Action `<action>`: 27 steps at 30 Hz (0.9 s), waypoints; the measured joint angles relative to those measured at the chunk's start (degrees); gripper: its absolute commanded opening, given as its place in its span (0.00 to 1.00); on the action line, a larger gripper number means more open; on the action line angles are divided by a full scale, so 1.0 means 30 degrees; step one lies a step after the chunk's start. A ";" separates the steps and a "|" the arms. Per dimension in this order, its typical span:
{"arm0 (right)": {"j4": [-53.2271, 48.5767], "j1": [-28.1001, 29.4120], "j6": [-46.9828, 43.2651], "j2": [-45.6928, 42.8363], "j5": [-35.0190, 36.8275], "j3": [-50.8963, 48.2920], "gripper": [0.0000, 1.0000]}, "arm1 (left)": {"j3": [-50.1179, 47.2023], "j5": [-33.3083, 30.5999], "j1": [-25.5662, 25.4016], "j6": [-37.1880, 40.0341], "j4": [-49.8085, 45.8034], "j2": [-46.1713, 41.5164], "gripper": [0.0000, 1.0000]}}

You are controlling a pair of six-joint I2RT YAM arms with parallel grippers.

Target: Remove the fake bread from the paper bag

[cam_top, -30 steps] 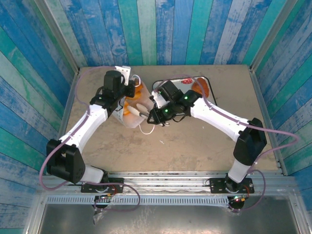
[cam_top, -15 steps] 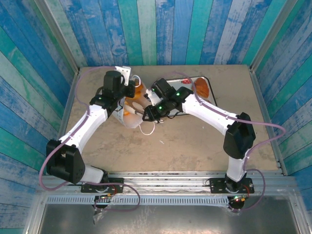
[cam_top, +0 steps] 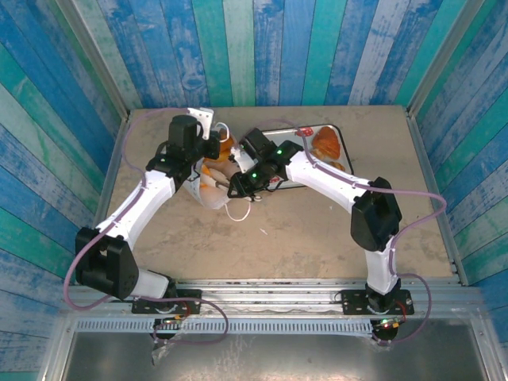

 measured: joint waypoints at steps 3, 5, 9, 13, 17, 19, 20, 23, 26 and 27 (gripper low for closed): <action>0.0000 0.0000 0.0007 0.0000 -0.0007 0.0022 0.27 | 0.0000 0.0000 0.0000 0.0000 0.0007 0.0000 0.00; 0.0000 0.0000 -0.0036 0.0000 0.0015 0.0022 0.18 | -0.0007 0.0000 0.0000 0.0000 0.0015 0.0000 0.00; 0.0000 0.0000 -0.0029 -0.0015 0.0080 0.0015 0.14 | -0.0029 -0.0007 0.0000 -0.0015 0.0022 0.0000 0.00; 0.0058 0.0000 -0.0029 -0.0321 0.0189 -0.0233 0.07 | -0.0080 -0.0124 0.0000 -0.0087 0.0073 0.0000 0.00; 0.0102 0.0000 -0.0007 -0.1231 0.0437 -0.0896 0.04 | -0.0102 -0.0175 -0.0007 -0.0182 0.0255 0.0000 0.00; 0.0153 0.0015 0.0036 -0.1814 0.0554 -0.1239 0.03 | -0.0102 -0.0233 -0.0007 -0.0240 0.0335 0.0000 0.00; 0.0168 0.0015 0.0073 -0.2098 0.0597 -0.1413 0.02 | -0.0102 -0.0277 -0.0007 -0.0270 0.0372 0.0000 0.00; 0.0255 0.0000 0.0197 -0.2929 0.0648 -0.1865 0.01 | -0.0102 -0.0474 -0.0007 -0.0335 0.0466 0.0000 0.00; 0.0386 -0.0095 0.0350 -0.3563 0.0692 -0.2251 0.01 | -0.0153 -0.0678 -0.0007 -0.0525 0.0605 -0.0007 0.00; 0.0459 -0.0138 0.0415 -0.3723 0.0685 -0.2390 0.01 | -0.0175 -0.0758 -0.0007 -0.0576 0.0656 -0.0007 0.00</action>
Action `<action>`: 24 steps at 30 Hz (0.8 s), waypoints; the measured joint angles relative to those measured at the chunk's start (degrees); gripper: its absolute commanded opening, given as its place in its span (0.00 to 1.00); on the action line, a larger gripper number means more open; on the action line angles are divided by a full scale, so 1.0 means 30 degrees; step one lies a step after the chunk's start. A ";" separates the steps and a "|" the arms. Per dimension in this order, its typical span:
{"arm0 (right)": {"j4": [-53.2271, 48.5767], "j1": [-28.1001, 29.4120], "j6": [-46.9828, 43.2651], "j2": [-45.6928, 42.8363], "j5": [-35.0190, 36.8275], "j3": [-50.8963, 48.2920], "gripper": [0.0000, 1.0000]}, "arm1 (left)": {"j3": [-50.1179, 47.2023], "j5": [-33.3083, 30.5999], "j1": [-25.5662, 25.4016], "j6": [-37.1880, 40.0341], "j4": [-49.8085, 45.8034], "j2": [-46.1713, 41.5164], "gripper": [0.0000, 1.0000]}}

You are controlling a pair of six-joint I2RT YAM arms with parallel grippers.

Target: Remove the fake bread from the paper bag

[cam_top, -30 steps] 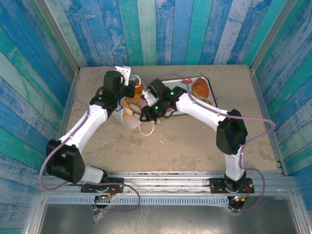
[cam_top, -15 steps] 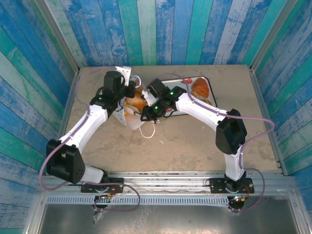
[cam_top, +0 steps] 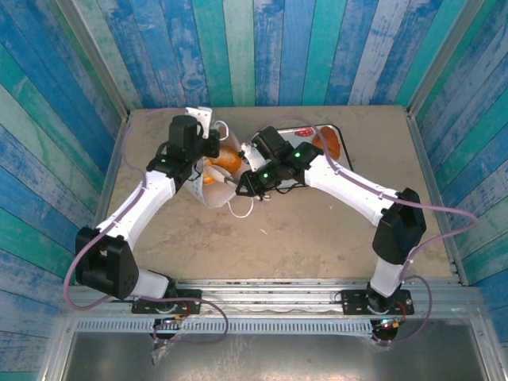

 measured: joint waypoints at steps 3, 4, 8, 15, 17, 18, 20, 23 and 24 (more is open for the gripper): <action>0.0437 -0.0226 0.0270 -0.0539 -0.0109 -0.0685 0.01 | -0.0036 -0.0270 0.0000 -0.0117 0.0095 0.0000 0.00; 0.0634 -0.0350 0.0342 -0.0743 -0.0226 -0.1035 0.01 | -0.0036 -0.0357 0.0000 -0.0168 0.0109 -0.0007 0.00; 0.1450 -0.0962 0.0780 -0.1523 -0.1078 -0.2353 0.01 | -0.0036 -0.0787 0.0000 -0.0459 0.0160 -0.0073 0.00; 0.3016 -0.2565 0.1413 -0.3249 -0.2936 -0.4787 0.01 | -0.0036 -0.1144 -0.0015 -0.0590 0.0182 -0.0102 0.00; 0.3286 -0.2827 0.1581 -0.3840 -0.3228 -0.5217 0.01 | -0.0036 -0.1260 -0.0015 -0.0619 0.0211 -0.0102 0.00; 0.3381 -0.2943 0.1683 -0.4124 -0.3359 -0.5413 0.01 | -0.0029 -0.1333 -0.0015 -0.0678 0.0226 -0.0102 0.00; 0.3592 -0.3191 0.1872 -0.4677 -0.3672 -0.5705 0.01 | -0.0029 -0.1472 -0.0015 -0.0831 0.0211 -0.0102 0.00; 0.3840 -0.3555 0.2113 -0.5355 -0.3905 -0.5945 0.01 | -0.0029 -0.1639 -0.0015 -0.0984 0.0066 -0.0102 0.00; 0.3934 -0.3679 0.2157 -0.5595 -0.3985 -0.6054 0.01 | -0.0029 -0.1683 -0.0015 -0.1027 0.0029 -0.0102 0.00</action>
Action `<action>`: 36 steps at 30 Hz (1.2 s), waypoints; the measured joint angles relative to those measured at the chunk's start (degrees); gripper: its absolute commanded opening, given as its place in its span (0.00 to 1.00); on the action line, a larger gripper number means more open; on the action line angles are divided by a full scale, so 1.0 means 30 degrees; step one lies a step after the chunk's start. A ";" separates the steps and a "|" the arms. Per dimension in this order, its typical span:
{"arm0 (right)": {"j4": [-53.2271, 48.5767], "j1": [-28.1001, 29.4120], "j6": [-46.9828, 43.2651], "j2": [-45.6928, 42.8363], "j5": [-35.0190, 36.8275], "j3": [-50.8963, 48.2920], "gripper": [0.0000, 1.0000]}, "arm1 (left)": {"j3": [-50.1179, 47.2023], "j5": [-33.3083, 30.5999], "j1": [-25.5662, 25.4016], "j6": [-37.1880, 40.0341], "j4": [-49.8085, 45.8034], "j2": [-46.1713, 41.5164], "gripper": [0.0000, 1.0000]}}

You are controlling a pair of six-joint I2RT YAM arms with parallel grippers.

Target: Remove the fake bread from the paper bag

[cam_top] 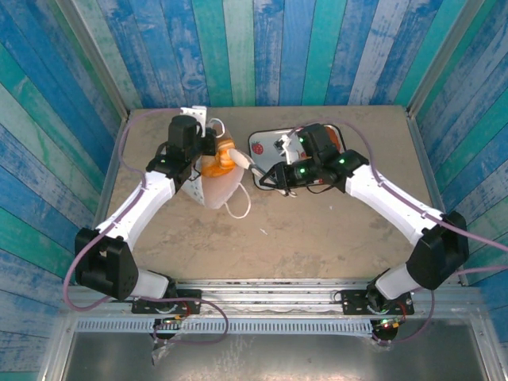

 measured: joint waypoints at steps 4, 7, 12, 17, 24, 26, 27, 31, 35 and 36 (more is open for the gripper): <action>0.0299 -0.0685 0.0175 -0.0962 -0.0474 -0.0678 0.01 | 0.0022 -0.0182 0.0000 -0.0189 -0.0051 0.0000 0.00; 0.0488 -0.1297 0.0321 -0.1603 -0.0860 -0.1282 0.01 | 0.0036 -0.0240 0.0000 -0.0335 -0.0102 0.0000 0.00; 0.0539 -0.1821 0.0466 -0.2630 -0.1290 -0.1996 0.01 | 0.0189 -0.0335 0.0000 -0.0510 -0.0197 0.0000 0.00; 0.0561 -0.2404 0.0605 -0.3563 -0.1508 -0.2302 0.01 | 0.0459 -0.0583 0.0000 -0.0918 -0.0240 0.0015 0.00; 0.0576 -0.2725 0.0758 -0.4167 -0.1741 -0.2397 0.01 | 0.0925 -0.0940 0.0000 -0.1501 -0.0255 0.0408 0.00; 0.0605 -0.2747 0.0831 -0.4204 -0.1756 -0.2404 0.01 | 0.1086 -0.0969 0.0000 -0.1661 -0.0240 0.0692 0.00; 0.0634 -0.2769 0.0903 -0.4240 -0.1763 -0.2404 0.01 | 0.1122 -0.0976 0.0000 -0.1727 -0.0219 0.0801 0.00; 0.0845 -0.2914 0.1144 -0.4532 -0.1851 -0.2404 0.01 | 0.1231 -0.1078 0.0000 -0.2004 -0.0219 0.1137 0.00; 0.1115 -0.2965 0.1406 -0.4991 -0.1982 -0.2404 0.01 | 0.1348 -0.1151 0.0000 -0.2171 -0.0058 0.1515 0.00; 0.1158 -0.2973 0.1464 -0.5078 -0.1996 -0.2404 0.01 | 0.1406 -0.1166 0.0000 -0.2222 -0.0007 0.1603 0.00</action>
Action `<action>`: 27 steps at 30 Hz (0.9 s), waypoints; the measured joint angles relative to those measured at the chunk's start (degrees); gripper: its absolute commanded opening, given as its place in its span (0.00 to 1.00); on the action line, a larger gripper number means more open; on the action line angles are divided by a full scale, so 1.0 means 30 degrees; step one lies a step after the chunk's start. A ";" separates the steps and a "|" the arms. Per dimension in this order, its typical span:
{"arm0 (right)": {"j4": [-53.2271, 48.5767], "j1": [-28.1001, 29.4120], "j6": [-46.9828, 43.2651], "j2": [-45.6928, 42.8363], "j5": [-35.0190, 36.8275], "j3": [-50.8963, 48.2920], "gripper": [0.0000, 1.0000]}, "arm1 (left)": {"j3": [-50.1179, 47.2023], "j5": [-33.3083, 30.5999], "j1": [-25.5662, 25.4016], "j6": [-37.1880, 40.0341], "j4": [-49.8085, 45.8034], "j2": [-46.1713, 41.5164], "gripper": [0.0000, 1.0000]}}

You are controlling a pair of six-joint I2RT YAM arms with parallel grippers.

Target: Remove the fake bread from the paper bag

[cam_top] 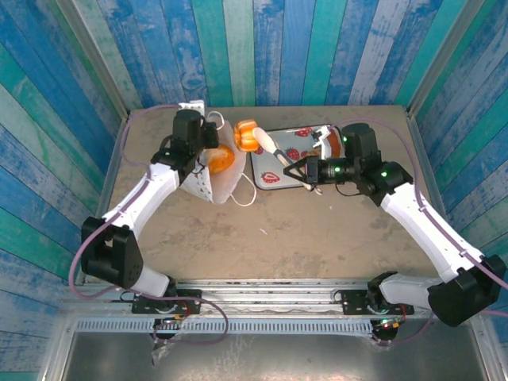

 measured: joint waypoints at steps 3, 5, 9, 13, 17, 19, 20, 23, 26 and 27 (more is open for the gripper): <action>0.0131 -0.0095 0.0138 -0.0175 -0.0051 0.0000 0.01 | 0.0124 0.0000 0.0000 -0.0182 0.0189 0.0248 0.00; 0.0197 -0.0313 0.0233 -0.0189 -0.0058 0.0000 0.00 | 0.0131 0.0000 0.0000 -0.0219 0.0211 0.0291 0.00; 0.0539 -0.1239 0.0554 -0.0189 -0.0051 -0.0335 0.00 | 0.0131 0.0000 0.0000 -0.0211 0.0204 0.0284 0.00; 0.1035 -0.2288 0.0889 0.0066 -0.0109 -0.0882 0.00 | 0.0131 0.0000 0.0000 -0.0153 0.0189 0.0270 0.00; 0.1545 -0.3075 0.1093 0.1290 -0.0124 -0.1064 0.01 | 0.0087 -0.0007 0.0000 -0.0117 0.0175 0.0233 0.00; 0.1778 -0.3322 0.1151 0.2200 -0.0124 -0.1078 0.01 | 0.0058 0.0000 0.0000 -0.0066 0.0160 0.0175 0.00; 0.1923 -0.3410 0.1180 0.2681 -0.0117 -0.1100 0.01 | 0.0051 -0.0007 0.0000 -0.0044 0.0102 0.0146 0.00; 0.2463 -0.3512 0.1370 0.4065 -0.0138 -0.1173 0.01 | 0.0007 -0.0007 0.0000 0.0138 -0.0066 -0.0022 0.00; 0.3126 -0.3504 0.1647 0.5435 -0.0240 -0.1173 0.01 | -0.0015 -0.0015 0.0000 0.0240 -0.0240 -0.0226 0.00; 0.3322 -0.3504 0.1719 0.5799 -0.0284 -0.1173 0.01 | -0.0015 -0.0015 0.0000 0.0255 -0.0262 -0.0284 0.00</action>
